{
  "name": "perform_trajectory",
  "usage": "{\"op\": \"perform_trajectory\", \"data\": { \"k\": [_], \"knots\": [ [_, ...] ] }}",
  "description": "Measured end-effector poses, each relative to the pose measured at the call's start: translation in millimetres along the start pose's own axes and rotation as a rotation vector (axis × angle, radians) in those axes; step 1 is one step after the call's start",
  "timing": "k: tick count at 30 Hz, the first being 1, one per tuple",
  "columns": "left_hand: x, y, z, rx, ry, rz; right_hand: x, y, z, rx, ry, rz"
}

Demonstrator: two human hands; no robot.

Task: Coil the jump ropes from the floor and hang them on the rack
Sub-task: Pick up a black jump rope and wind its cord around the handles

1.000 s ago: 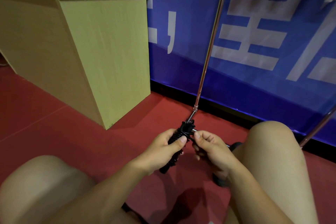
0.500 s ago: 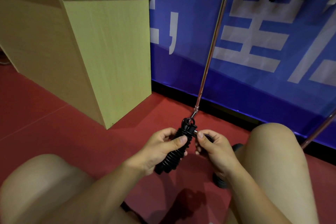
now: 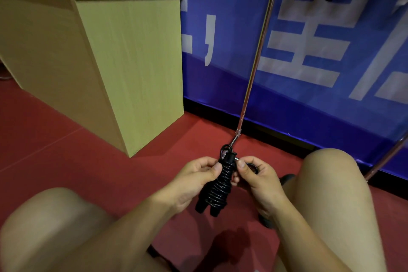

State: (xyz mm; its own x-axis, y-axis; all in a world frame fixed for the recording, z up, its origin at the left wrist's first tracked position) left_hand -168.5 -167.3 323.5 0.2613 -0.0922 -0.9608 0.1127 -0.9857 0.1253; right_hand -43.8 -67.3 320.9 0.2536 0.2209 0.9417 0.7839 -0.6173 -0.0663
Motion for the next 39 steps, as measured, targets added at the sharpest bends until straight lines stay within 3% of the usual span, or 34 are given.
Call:
{"op": "perform_trajectory", "data": {
  "k": [8, 15, 21, 28, 32, 39],
  "knots": [
    [4, -1, -3, 0.027, -0.235, 0.073, 0, 3, -5, -0.049, 0.107, 0.031],
    [8, 1, 0, -0.033, -0.312, 0.069, -2, 9, -15, 0.084, 0.148, 0.008],
    [2, 2, -14, 0.017, -0.084, -0.014, 4, 13, -20, 0.151, 0.156, -0.030],
    [0, 3, -12, 0.009, -0.043, 0.078, 8, 7, -11, -0.083, 0.147, 0.004],
    [2, 4, -13, 0.029, -0.010, 0.119, 8, 7, -13, -0.037, 0.052, 0.026],
    [3, 3, -8, -0.038, 0.039, 0.163, 11, 8, -10, 0.004, 0.105, 0.103]
  ]
}}
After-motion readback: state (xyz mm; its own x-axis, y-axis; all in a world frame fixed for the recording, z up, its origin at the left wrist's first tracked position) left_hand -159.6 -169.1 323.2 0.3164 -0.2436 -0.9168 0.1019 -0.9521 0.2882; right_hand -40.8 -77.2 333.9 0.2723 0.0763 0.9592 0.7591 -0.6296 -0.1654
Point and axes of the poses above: each hand's wrist, its own y-axis away from the middle knuckle, its own z-axis out of the back of the hand, x = y × z, the point moved 4 cm from there along -y, towards the middle knuckle, and after that the axes turned 10 degrees about x, right-handed, at the moved point
